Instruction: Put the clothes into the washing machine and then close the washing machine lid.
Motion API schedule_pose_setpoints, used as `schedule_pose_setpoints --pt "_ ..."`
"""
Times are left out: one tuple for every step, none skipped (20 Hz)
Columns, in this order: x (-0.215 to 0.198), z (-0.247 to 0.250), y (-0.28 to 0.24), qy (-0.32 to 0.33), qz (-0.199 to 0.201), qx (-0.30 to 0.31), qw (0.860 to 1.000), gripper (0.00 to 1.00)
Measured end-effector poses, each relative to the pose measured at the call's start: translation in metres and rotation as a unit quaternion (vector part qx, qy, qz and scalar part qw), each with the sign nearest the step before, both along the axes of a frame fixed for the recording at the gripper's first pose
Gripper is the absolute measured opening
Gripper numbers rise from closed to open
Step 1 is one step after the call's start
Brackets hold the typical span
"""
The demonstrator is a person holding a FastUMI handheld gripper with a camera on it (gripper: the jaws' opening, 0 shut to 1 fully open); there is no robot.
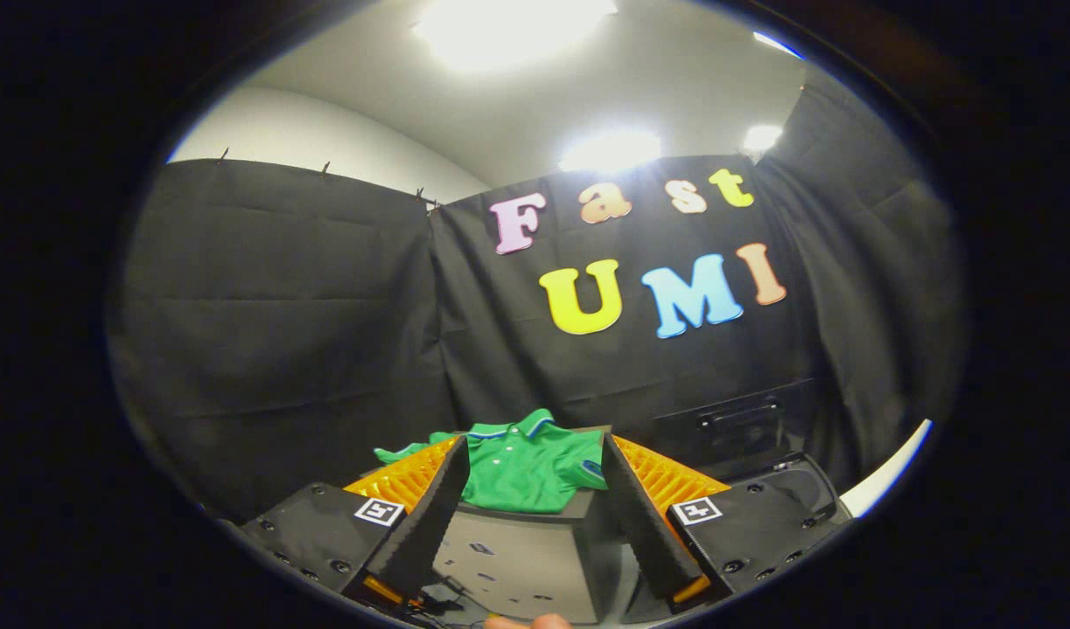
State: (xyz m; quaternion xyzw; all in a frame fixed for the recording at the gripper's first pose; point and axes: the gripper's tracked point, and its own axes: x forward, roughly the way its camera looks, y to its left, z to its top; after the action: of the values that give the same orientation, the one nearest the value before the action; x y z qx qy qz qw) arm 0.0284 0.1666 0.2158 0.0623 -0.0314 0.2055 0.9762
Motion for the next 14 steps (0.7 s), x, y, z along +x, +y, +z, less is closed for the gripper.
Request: schedule_pose_setpoints --pt "0.004 0.010 0.010 0.010 0.011 -0.001 1.000 0.95" --pt "0.010 0.019 0.017 0.012 0.010 -0.008 1.000 0.96" --pt "0.016 0.028 0.026 0.010 0.008 -0.020 1.000 0.96" --pt "0.023 0.031 0.040 0.015 0.012 -0.036 0.999 0.96" --pt "0.032 0.026 0.058 0.028 0.022 -0.052 0.998 0.96" --pt "0.041 0.023 0.074 0.044 0.031 -0.063 0.997 0.96" --pt "0.051 0.021 0.086 0.055 0.034 -0.070 0.995 0.97" --pt "0.064 0.019 0.095 0.065 0.029 -0.081 0.994 0.97" --pt "0.077 0.017 0.103 0.072 0.021 -0.093 0.993 0.97" --pt "0.092 0.011 0.111 0.078 0.014 -0.109 0.991 0.97" --pt "0.106 0.003 0.119 0.086 0.007 -0.123 0.989 0.97" --pt "0.119 -0.003 0.127 0.091 0.004 -0.134 0.987 0.97" --pt "0.130 -0.011 0.134 0.097 0.002 -0.143 0.985 0.98" --pt "0.140 -0.020 0.140 0.108 0.002 -0.146 0.983 0.98"
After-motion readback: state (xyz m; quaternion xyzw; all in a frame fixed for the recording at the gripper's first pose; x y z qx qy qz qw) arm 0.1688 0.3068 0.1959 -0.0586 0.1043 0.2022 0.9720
